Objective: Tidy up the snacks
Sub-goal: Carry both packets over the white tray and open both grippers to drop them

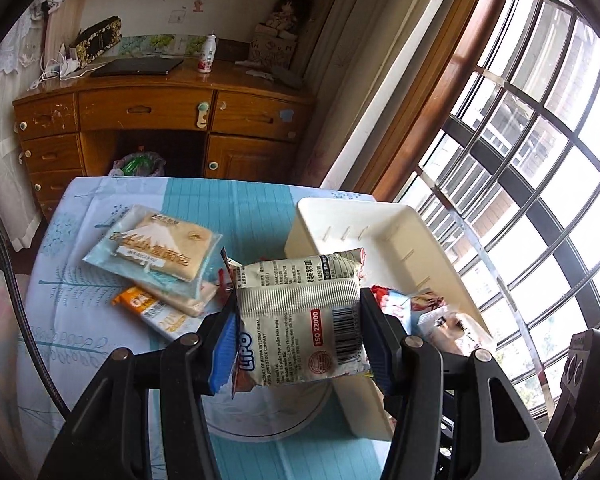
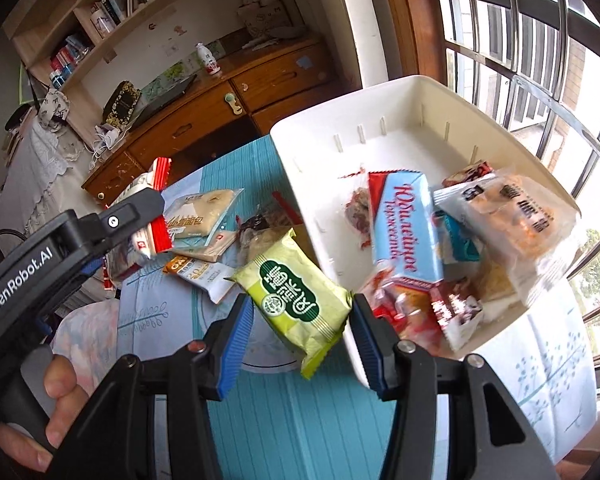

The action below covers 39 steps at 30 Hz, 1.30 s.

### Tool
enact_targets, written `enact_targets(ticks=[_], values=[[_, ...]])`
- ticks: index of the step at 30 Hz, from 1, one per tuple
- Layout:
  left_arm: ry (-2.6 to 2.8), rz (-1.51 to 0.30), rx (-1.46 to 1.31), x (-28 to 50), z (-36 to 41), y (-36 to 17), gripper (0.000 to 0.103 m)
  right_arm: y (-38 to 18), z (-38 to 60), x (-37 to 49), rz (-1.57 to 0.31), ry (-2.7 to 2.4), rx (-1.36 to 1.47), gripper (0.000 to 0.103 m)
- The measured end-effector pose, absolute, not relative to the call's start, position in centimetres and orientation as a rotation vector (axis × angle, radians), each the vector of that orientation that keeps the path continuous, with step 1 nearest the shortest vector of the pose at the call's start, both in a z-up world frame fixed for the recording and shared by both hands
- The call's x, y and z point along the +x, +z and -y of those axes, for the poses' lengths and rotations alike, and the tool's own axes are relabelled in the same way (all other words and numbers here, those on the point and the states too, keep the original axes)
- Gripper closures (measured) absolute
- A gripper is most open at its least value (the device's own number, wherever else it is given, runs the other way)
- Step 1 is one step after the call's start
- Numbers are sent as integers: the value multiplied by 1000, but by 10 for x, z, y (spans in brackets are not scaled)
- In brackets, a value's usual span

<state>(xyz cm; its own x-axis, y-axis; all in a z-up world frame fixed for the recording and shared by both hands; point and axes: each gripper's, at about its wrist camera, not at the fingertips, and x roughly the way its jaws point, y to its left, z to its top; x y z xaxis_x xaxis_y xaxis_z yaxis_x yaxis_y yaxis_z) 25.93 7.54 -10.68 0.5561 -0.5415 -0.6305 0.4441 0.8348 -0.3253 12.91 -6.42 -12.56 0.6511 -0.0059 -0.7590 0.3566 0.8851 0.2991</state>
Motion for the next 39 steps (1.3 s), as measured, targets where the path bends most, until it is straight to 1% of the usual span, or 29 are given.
enact_targets(ticks=[8, 25, 26, 28, 31, 34, 36, 37, 38, 39], values=[[-617, -776, -135, 255, -35, -107, 49, -121, 101, 121, -830, -197, 441, 53], [-676, -860, -70, 256, 53, -133, 48, -131, 159, 111, -843, -129, 437, 53], [-676, -863, -64, 256, 58, -135, 46, -131, 162, 111, -842, -127, 440, 53], [-666, -878, -53, 257, 65, -139, 37, -132, 165, 112, -841, -119, 437, 52], [-656, -900, -50, 259, 69, -144, 35, -134, 169, 113, -846, -122, 431, 51], [-641, -913, -31, 262, 70, -145, 30, -135, 174, 113, -835, -105, 455, 50], [-630, -909, -26, 263, 66, -142, 25, -134, 175, 114, -831, -104, 462, 45], [-621, -904, -27, 263, 64, -140, 24, -134, 175, 115, -828, -100, 466, 40], [-613, -898, -31, 264, 61, -138, 24, -133, 174, 116, -825, -97, 467, 38], [-607, -894, -36, 264, 57, -136, 23, -132, 173, 116, -821, -96, 463, 37]])
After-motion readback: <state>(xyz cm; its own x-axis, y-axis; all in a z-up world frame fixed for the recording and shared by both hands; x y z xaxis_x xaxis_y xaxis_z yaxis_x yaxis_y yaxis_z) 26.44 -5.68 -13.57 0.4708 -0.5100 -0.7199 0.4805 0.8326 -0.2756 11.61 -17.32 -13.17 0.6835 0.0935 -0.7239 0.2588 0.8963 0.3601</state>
